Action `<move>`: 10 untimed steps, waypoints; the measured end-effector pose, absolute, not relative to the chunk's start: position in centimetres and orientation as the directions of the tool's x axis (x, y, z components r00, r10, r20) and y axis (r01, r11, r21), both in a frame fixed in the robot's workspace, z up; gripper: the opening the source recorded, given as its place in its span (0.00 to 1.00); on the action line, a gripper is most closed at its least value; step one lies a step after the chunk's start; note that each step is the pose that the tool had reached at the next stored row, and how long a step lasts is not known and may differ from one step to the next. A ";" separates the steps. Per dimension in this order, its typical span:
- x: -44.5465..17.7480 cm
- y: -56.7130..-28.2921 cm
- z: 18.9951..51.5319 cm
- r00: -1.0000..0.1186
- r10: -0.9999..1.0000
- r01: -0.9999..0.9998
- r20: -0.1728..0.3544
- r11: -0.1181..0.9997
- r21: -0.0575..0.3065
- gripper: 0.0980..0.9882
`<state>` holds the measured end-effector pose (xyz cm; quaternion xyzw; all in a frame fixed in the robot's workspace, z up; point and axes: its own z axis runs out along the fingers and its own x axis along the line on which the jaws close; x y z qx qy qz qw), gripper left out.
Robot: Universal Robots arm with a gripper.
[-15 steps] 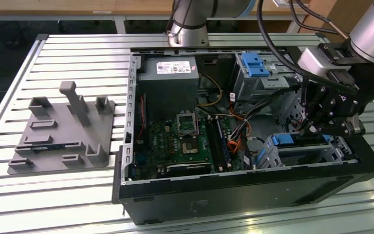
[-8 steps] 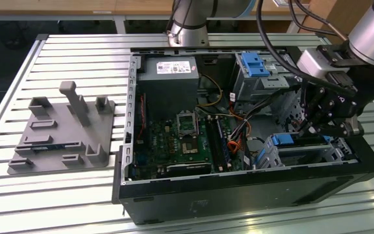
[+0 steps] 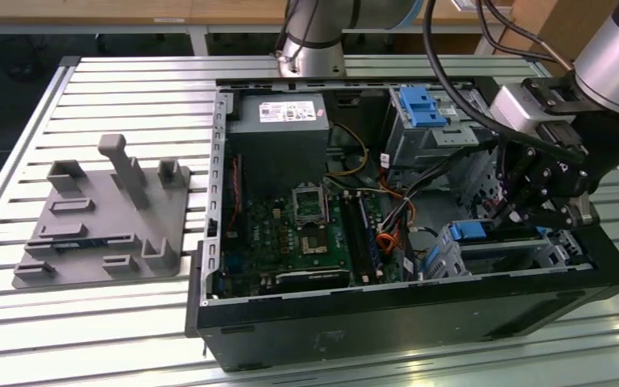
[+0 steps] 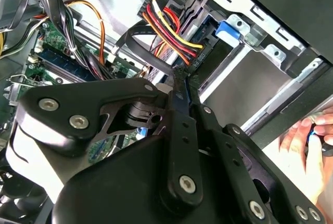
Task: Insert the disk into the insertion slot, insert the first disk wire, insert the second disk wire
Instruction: 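Insert the second disk wire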
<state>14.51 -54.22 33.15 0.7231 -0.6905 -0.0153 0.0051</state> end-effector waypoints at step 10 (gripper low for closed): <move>14.5 -54.2 33.0 0.046 -0.999 -0.999 -0.016 -0.046 0.028 0.13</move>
